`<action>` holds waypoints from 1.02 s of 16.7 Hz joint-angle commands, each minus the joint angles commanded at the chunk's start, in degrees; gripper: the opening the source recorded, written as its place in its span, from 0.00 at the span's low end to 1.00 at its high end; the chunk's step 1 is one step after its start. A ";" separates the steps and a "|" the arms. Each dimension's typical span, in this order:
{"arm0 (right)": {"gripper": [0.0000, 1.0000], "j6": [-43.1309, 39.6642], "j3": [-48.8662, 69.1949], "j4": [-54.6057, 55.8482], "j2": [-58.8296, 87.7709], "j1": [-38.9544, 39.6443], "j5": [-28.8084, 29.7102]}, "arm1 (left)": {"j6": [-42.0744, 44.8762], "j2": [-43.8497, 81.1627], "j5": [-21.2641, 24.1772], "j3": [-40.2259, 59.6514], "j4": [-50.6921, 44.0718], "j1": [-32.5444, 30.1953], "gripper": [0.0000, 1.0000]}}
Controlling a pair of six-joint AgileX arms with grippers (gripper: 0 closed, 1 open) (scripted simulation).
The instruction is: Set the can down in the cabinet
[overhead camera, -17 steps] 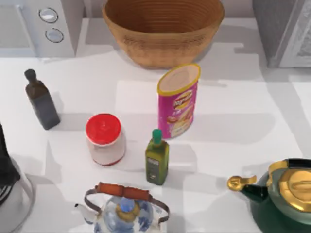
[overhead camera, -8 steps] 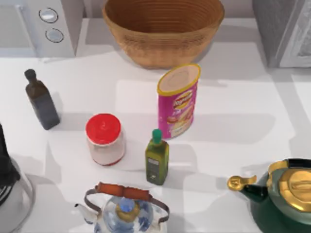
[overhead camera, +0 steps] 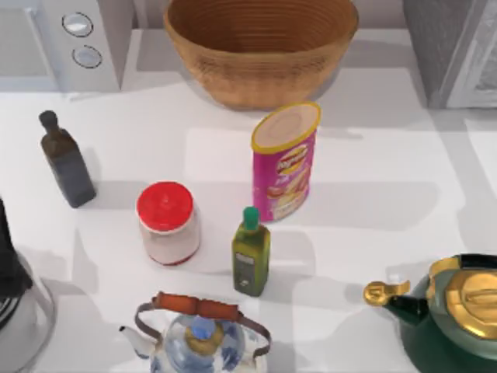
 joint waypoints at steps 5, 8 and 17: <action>0.30 0.00 0.00 0.00 0.00 0.00 0.00 | 0.00 0.00 0.00 0.00 0.00 0.00 1.00; 0.53 0.00 0.00 0.00 0.00 0.00 0.00 | 0.00 0.00 0.00 0.00 0.00 0.00 1.00; 1.00 0.00 0.00 0.00 0.00 0.00 0.00 | 0.00 0.00 0.00 0.00 0.00 0.00 1.00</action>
